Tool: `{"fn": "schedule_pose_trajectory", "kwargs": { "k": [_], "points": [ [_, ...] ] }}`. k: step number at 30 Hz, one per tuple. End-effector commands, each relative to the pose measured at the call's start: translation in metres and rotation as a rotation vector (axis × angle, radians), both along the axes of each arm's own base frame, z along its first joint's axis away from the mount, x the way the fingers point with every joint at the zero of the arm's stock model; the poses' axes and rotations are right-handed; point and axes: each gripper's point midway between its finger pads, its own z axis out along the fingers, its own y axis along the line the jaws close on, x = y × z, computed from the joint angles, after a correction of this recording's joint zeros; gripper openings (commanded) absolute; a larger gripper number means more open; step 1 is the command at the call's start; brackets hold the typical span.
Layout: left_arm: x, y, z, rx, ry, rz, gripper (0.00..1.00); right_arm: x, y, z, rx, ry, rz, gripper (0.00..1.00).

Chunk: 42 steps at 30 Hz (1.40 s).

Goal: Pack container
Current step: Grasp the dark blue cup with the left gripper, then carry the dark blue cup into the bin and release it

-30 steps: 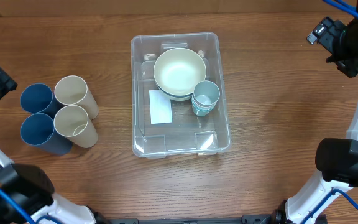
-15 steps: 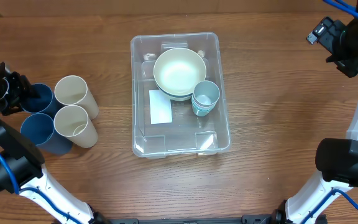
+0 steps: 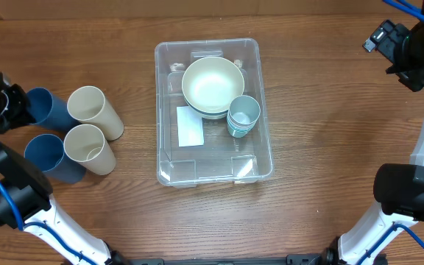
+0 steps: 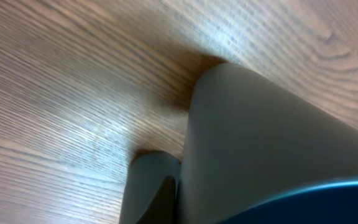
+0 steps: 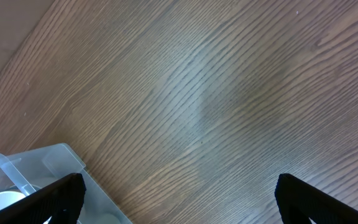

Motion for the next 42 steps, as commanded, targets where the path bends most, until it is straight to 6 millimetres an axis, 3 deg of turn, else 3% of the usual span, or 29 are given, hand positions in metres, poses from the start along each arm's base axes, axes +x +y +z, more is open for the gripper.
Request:
{"fn": "schedule_pose_trajectory", "kwargs": {
  "k": [1,3,5,11,13,15,19,24,26,29,35,38,42],
  "points": [
    [0.007,0.003,0.071,0.112,-0.161,0.024,0.04,-0.001,0.0,0.014,-0.005,-0.042,-0.009,1.0],
    [0.006,0.0,0.102,0.141,-0.226,0.035,0.04,-0.001,0.0,0.014,-0.005,-0.042,-0.009,1.0],
    [0.006,-0.016,0.137,0.129,-0.317,0.019,0.04,-0.001,0.0,0.014,-0.005,-0.042,-0.009,1.0],
    [0.001,-0.111,0.225,0.147,-0.525,-0.2,0.04,-0.001,0.0,0.014,-0.005,-0.042,-0.009,1.0],
    [-0.001,-0.144,0.241,0.163,-0.57,-0.283,0.04,-0.001,0.0,0.014,-0.005,-0.042,-0.009,1.0],
    [-0.005,-0.189,0.25,0.139,-0.602,-0.398,0.04,-0.001,0.0,0.014,-0.005,-0.042,-0.009,1.0],
    [-0.012,-0.26,0.237,0.075,-0.551,-0.589,0.04,-0.001,0.0,0.014,-0.005,-0.042,-0.009,1.0],
    [-0.017,-0.333,0.199,0.04,-0.418,-0.767,0.04,-0.001,0.0,0.014,-0.005,-0.042,-0.009,1.0],
    [-0.019,-0.352,0.178,0.046,-0.344,-0.784,0.04,-0.001,0.0,0.014,-0.005,-0.042,-0.009,1.0],
    [-0.023,-0.354,0.15,0.127,-0.239,-0.776,0.04,-0.001,0.0,0.015,-0.005,-0.043,-0.009,1.0],
    [-0.024,-0.345,0.139,0.172,-0.193,-0.746,0.04,-0.001,0.0,0.014,-0.005,-0.042,-0.009,1.0],
    [-0.028,-0.332,0.115,0.233,-0.101,-0.743,0.04,-0.001,0.0,0.014,-0.005,-0.042,-0.009,1.0],
    [-0.029,-0.335,0.08,0.23,-0.035,-0.758,0.04,-0.001,0.0,0.015,-0.005,-0.043,-0.009,1.0]
  ]
}}
